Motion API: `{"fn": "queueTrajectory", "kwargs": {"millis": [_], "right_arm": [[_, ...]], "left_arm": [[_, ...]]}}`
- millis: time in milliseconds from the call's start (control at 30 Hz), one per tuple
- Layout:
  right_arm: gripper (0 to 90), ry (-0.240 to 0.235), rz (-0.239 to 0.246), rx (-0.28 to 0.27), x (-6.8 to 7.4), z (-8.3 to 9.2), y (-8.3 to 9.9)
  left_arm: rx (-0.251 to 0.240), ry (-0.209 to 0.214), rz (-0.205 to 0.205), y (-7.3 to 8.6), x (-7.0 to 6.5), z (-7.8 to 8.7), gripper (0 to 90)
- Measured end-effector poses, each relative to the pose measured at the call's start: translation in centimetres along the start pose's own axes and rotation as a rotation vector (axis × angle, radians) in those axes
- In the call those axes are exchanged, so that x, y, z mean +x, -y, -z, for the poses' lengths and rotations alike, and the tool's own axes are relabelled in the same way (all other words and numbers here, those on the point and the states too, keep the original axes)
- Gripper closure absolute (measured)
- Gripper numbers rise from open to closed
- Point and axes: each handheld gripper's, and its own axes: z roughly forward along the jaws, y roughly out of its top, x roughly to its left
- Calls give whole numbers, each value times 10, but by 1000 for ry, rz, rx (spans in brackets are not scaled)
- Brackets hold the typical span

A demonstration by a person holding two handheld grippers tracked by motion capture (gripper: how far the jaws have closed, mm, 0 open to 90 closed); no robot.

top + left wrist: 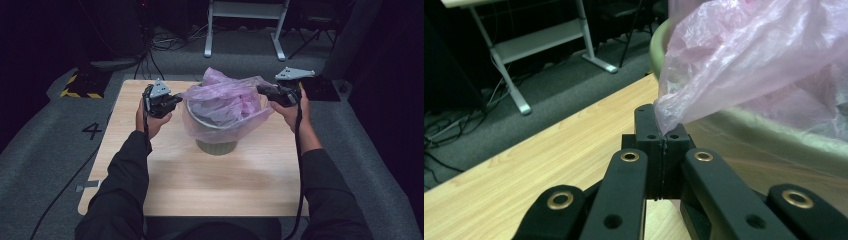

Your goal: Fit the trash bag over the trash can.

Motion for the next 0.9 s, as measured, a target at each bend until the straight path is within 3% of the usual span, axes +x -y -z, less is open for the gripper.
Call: {"fn": "queueTrajectory", "kwargs": {"millis": [100,200,433,533,733,900], "right_arm": [[900,7,-37,18,-6,-10,4],[900,-16,-117,20,-13,-25,13],[900,-44,-141,37,-13,-38,26],[900,-64,-173,26,-13,-40,33],[900,-109,-180,29,-11,-39,42],[900,-150,-172,12,-5,-29,50]], "left_arm": [[12,1,9,2,1,-7,898],[34,16,21,8,0,-19,898],[61,38,24,13,-5,-33,898],[70,56,22,16,-9,-38,899],[69,78,28,18,-9,-34,899],[67,111,-10,21,-16,-24,899]]}}
